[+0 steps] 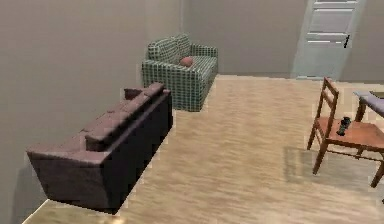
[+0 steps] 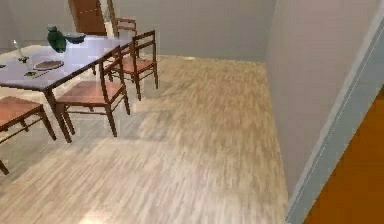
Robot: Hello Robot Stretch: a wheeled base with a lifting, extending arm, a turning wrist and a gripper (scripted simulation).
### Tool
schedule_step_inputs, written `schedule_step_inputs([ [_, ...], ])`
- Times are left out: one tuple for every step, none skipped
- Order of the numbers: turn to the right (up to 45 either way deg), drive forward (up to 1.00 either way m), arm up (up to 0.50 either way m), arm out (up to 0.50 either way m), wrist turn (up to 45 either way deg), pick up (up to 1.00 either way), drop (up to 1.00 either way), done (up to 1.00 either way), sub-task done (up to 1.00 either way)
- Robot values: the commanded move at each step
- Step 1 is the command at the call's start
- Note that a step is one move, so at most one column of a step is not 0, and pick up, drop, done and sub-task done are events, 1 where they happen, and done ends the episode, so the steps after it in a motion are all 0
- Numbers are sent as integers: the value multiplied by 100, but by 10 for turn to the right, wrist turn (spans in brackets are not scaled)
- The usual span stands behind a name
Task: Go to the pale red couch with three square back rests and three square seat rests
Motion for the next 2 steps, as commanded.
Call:
schedule_step_inputs([
  [0, 50, 0, 0, 0, 0, 0, 0, 0],
  [-270, 0, 0, 0, 0, 0, 0, 0, 0],
])
